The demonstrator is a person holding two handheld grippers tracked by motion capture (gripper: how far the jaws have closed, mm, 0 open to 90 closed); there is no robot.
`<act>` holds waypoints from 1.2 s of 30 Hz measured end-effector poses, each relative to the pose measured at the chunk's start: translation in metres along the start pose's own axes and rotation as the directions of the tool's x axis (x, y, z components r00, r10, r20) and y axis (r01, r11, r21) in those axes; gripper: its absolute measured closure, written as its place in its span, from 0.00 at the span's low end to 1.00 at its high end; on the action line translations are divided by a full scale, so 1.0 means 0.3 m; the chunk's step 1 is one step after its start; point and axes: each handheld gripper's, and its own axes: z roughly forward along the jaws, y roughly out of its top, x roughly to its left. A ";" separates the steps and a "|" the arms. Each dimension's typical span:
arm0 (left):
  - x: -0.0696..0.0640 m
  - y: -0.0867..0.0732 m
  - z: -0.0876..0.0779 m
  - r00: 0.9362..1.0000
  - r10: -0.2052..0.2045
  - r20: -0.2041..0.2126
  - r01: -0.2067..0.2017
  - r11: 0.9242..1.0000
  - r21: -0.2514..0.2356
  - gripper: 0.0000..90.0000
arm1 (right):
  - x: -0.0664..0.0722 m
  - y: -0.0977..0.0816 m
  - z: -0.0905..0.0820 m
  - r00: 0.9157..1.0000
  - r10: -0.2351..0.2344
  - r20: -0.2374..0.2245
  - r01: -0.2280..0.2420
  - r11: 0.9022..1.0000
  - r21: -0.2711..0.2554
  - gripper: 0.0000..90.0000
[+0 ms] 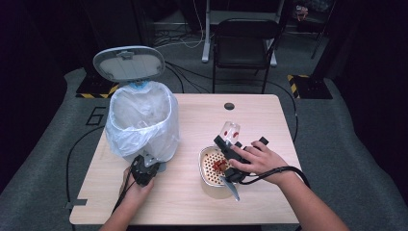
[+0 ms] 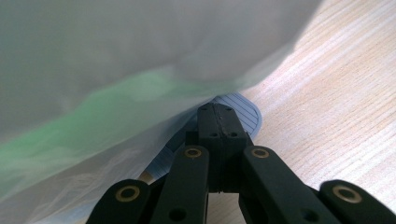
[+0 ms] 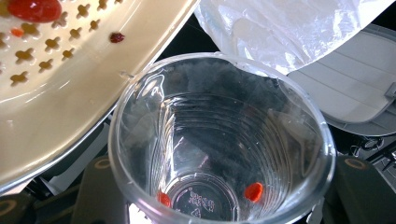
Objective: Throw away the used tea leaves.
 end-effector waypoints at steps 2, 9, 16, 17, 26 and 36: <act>0.000 0.000 0.000 1.000 0.000 0.000 0.000 1.000 0.000 1.00 | -0.001 -0.001 0.000 1.000 0.004 0.000 -0.004 1.000 -0.002 0.43; -0.001 0.000 0.001 1.000 -0.008 0.000 0.008 1.000 -0.002 1.00 | 0.001 -0.001 -0.001 1.000 0.024 0.008 -0.024 1.000 -0.001 0.43; -0.001 0.000 0.001 1.000 -0.006 -0.001 0.006 1.000 -0.002 1.00 | 0.000 -0.002 -0.005 0.999 0.041 0.013 -0.041 0.999 -0.001 0.43; -0.001 0.000 0.001 1.000 -0.007 -0.001 0.007 1.000 -0.002 1.00 | -0.004 -0.004 -0.004 1.000 0.027 0.002 -0.027 1.000 -0.004 0.43; -0.002 0.000 0.001 1.000 -0.003 -0.006 0.003 1.000 -0.003 1.00 | -0.014 -0.004 -0.007 0.999 0.044 0.004 -0.044 0.999 -0.016 0.43; -0.001 0.000 0.001 1.000 -0.003 -0.003 0.003 1.000 -0.003 1.00 | -0.042 -0.015 -0.013 0.995 0.100 -0.012 -0.100 0.994 -0.035 0.43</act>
